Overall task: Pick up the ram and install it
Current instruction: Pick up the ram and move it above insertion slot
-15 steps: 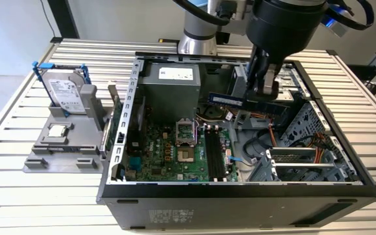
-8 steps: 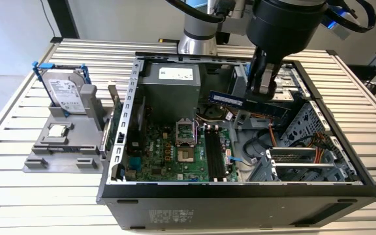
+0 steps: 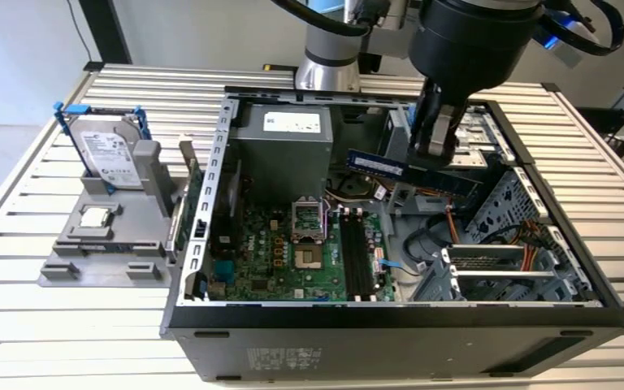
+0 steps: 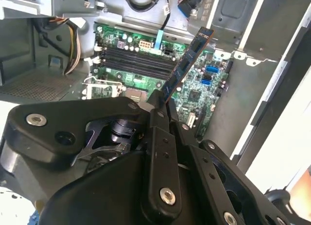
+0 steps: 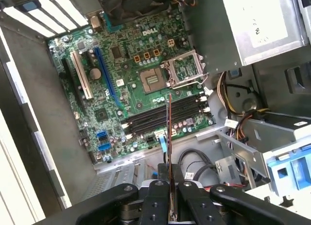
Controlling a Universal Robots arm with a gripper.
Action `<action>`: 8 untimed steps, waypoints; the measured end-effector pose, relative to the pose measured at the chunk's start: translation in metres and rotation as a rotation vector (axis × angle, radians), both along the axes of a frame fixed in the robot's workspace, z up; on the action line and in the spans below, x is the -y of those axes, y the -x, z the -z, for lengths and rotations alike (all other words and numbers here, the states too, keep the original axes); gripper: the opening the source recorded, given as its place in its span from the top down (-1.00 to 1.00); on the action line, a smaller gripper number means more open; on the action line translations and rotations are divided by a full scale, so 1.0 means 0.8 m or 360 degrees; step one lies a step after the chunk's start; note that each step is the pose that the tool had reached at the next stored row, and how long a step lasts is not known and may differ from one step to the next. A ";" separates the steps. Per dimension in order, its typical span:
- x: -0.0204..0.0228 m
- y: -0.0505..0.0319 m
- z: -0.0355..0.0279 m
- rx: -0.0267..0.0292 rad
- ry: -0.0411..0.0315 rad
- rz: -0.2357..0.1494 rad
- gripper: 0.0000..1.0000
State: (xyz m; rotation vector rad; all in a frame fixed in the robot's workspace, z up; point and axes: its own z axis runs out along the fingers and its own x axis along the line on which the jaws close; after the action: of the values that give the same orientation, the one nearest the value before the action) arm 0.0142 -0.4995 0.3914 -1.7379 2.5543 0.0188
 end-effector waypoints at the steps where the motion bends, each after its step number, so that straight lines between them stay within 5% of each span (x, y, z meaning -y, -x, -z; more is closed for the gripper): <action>1: 0.0000 0.000 0.0000 0.00000 0.0000 0.0023 1.00; 8: 0.0000 0.000 0.0001 -0.00001 0.0000 0.0146 1.00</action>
State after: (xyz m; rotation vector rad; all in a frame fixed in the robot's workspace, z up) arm 0.0143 -0.4995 0.3913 -1.6188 2.6308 0.0151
